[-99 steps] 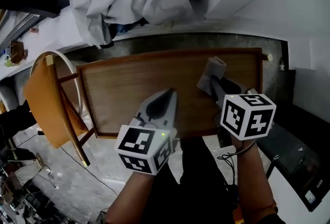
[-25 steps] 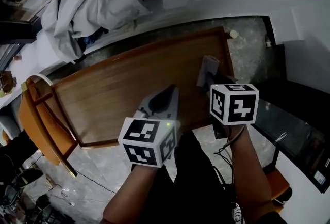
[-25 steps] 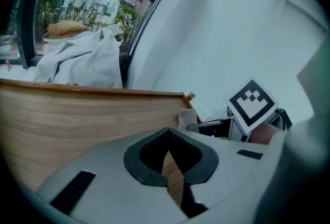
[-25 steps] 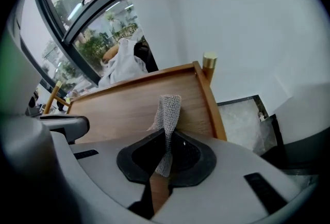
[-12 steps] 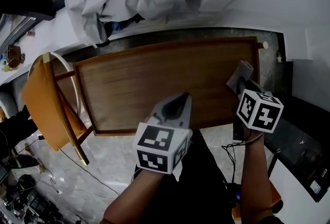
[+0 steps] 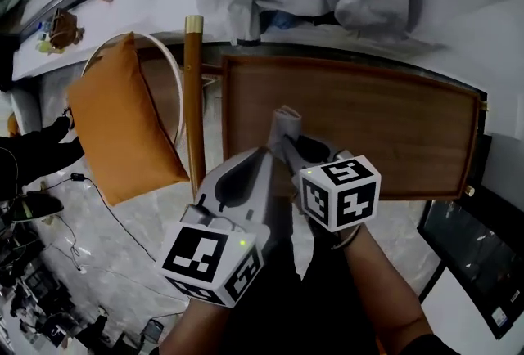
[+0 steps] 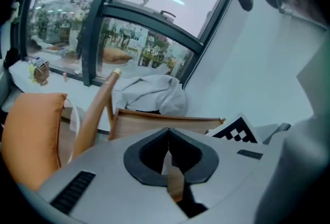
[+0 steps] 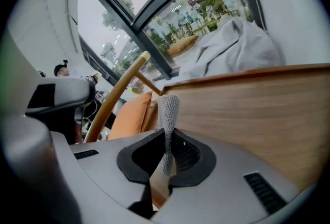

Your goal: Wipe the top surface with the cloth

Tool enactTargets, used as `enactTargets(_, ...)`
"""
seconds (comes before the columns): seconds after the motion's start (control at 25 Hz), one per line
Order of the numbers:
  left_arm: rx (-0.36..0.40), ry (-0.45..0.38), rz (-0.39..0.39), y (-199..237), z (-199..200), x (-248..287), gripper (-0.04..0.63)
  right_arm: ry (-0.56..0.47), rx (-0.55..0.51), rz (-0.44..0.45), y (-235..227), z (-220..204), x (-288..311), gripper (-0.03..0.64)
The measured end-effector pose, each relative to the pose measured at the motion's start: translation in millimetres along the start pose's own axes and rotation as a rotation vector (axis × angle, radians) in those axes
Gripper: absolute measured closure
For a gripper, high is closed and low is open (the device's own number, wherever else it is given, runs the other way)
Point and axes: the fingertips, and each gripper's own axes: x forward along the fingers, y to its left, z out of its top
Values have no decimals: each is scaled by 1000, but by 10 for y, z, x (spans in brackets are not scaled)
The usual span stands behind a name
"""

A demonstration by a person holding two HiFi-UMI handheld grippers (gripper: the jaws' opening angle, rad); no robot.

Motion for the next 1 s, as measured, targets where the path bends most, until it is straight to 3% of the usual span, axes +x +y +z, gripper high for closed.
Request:
enactTargets(0.2,-4,-19,39,516,15,-370,584,40,1,70,616,-137,622,575)
enactTargets(0.48,3,-17,28,677,-25,-531,584,95,-18,31,743,-294,915,575)
enactTargets(0.72,14,9,-19,410,-67,-358,584,138,4,-60,427,-396,744,575)
enactTargets(1.0,41,74,-51,-48,-218,136,584,125,52,-155,-330,-387,247,575)
